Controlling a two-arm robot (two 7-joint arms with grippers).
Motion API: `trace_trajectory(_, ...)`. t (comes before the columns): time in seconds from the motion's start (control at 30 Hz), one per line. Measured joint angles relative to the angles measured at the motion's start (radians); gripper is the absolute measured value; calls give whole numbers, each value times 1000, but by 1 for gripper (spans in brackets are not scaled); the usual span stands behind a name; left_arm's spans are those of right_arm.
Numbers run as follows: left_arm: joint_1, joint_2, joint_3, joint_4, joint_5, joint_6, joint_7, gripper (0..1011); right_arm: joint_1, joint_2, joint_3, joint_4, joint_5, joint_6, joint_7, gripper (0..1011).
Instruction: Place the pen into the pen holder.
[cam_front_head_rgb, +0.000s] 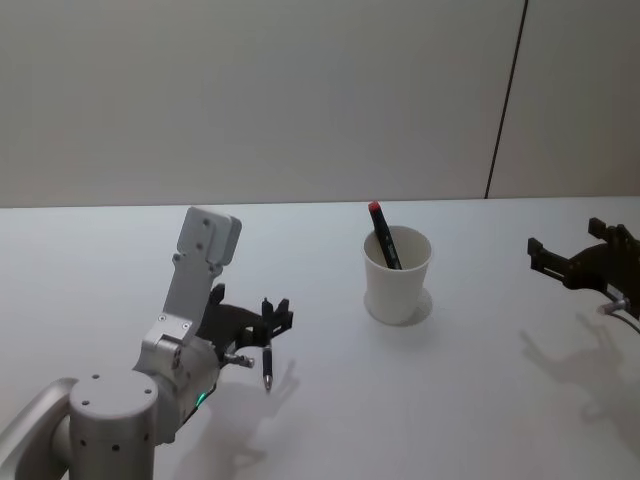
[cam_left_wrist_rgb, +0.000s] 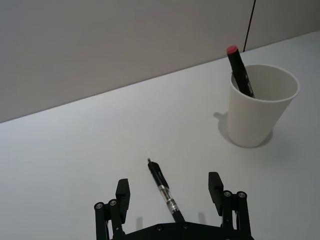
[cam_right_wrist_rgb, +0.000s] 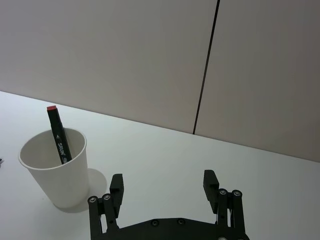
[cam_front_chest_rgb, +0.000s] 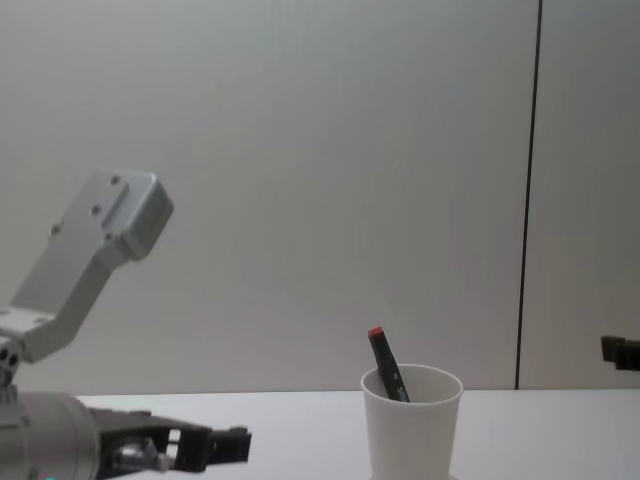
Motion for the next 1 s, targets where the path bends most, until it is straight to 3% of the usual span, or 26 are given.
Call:
trace_trajectory(0.43,-3,-9,-10,47,-15,56,-3,1003,0,0,0,0,0,0,0,1001)
trace_trajectory(1.0,-50,-51,-16,154,-4,47,-40,1003,0,0,0,0,0,0,0,1001)
